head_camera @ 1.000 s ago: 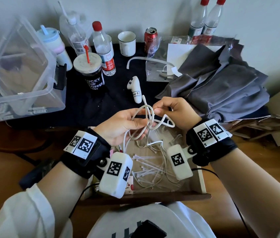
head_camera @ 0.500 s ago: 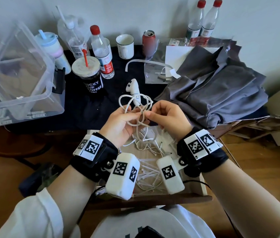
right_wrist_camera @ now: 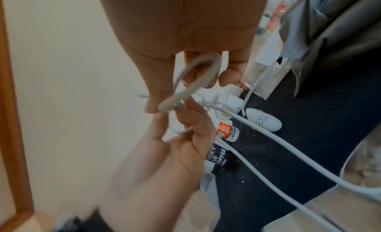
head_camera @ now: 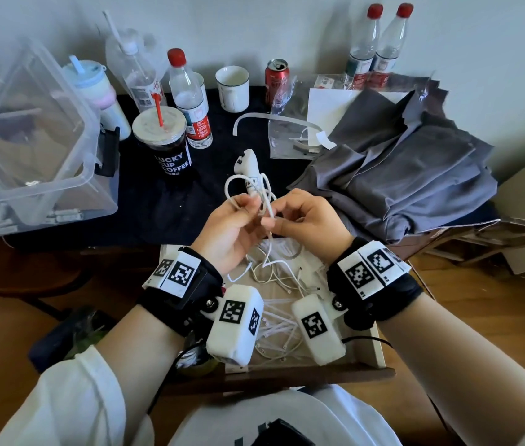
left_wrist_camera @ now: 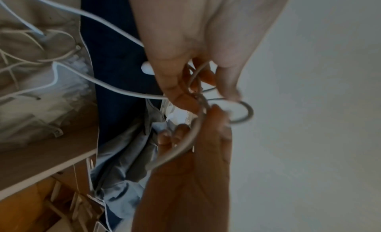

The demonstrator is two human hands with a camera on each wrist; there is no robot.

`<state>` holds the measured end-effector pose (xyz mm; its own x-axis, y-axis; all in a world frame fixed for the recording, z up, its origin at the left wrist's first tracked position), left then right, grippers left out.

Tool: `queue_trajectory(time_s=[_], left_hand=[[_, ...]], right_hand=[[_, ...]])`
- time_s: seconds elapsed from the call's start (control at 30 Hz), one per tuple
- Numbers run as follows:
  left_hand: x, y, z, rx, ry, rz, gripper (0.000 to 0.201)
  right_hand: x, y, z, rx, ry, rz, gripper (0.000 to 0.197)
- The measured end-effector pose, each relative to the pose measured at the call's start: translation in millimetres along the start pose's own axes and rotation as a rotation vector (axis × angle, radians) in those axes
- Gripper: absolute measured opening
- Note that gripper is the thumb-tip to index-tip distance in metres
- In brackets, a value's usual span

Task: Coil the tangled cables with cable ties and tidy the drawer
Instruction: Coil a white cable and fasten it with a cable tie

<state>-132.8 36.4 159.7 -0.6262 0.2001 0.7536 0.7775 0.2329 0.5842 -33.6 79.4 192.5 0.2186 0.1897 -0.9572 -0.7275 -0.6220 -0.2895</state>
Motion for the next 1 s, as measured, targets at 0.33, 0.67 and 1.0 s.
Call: queue_trajectory(time_s=[0.33, 0.67, 1.0], left_hand=[[-9.2, -9.9, 5.5, -0.021, -0.094, 0.150, 0.019], [-12.2, -42.0, 9.0, 0.132, -0.131, 0.071, 0.026], [-1.8, -31.0, 11.1, 0.133, -0.023, -0.009, 0.022]], right_hand=[[19.3, -9.7, -3.2, -0.028, 0.130, 0.263, 0.022], [10.5, -48.2, -9.5, 0.226, 0.197, 0.532, 0.027], [23.0, -19.6, -5.6, 0.067, 0.125, 0.285, 0.022]])
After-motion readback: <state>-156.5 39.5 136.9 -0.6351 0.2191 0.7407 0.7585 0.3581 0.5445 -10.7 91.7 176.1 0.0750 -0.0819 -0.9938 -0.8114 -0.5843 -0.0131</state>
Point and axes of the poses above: each hand's wrist, its own z-axis towards the middle knuckle, its own y-axis out of the palm, x = y × z, the point moved 8 cm from there along z, towards the middle knuckle, and after that the axes turned 6 degrees about -x, right-handed, at the moved point
